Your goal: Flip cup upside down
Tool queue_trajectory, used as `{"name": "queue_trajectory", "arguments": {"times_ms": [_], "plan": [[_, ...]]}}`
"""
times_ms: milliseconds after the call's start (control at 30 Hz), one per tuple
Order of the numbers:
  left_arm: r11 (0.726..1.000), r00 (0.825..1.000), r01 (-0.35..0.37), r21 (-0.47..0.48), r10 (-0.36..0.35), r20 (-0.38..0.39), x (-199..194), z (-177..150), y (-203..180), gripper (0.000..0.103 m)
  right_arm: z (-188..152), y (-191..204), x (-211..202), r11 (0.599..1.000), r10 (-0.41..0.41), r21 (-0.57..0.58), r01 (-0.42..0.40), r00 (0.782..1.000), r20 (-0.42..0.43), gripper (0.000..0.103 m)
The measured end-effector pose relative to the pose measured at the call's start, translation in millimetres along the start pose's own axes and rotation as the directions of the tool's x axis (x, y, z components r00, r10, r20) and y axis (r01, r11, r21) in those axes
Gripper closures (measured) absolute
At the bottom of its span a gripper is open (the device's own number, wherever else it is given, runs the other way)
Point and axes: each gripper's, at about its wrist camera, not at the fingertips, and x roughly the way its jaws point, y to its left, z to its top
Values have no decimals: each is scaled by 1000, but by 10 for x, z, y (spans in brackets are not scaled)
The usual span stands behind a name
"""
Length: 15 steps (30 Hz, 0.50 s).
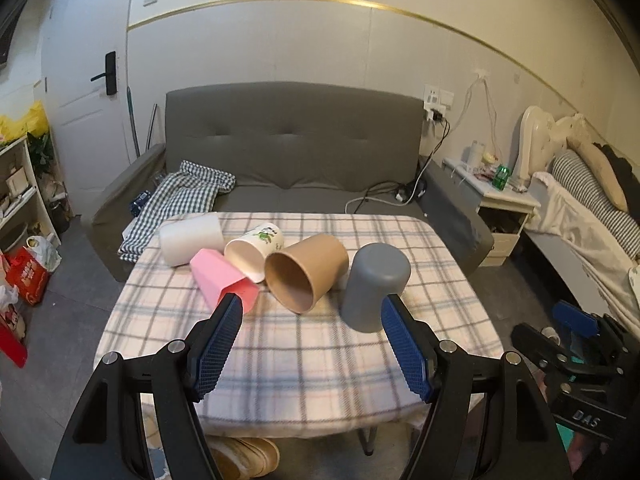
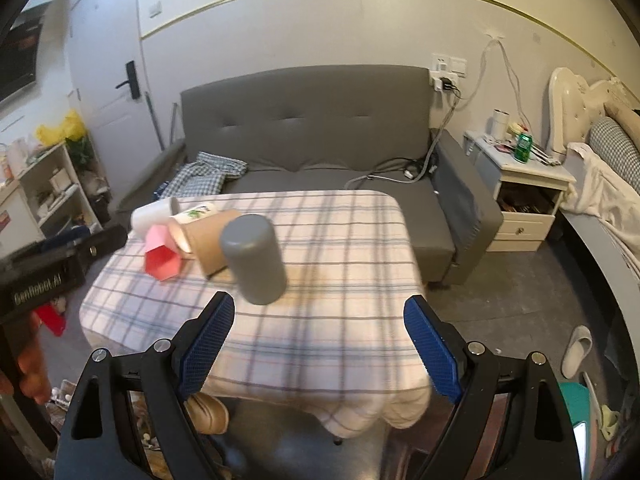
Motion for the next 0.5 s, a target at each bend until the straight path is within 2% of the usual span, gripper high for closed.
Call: {"name": "queue_trajectory", "arguments": {"times_ms": [67, 100, 200, 333, 500], "plan": [[1000, 1000, 3, -13, -2, 30, -50, -99, 64, 18, -92, 102, 18, 1000, 7, -9, -6, 1000, 19, 16], [1000, 999, -3, -20, 4, 50, -79, -147, 96, 13, -135, 124, 30, 1000, 7, -9, -7, 1000, 24, 12], [1000, 996, -22, -14, 23, 88, -136, -217, 155, 10, -276, 190, 69, 1000, 6, 7, -6, 999, 44, 4], [999, 991, -50, 4, 49, 123, -207, -308, 232, 6, -383, 247, 177, 1000, 1, 20, -2, 1000, 30, 2], [997, 991, -64, -33, 67, 114, -192, -367, 356, 3, -445, 314, 292, 1000, -8, 28, 8, 1000, 9, 0]]}}
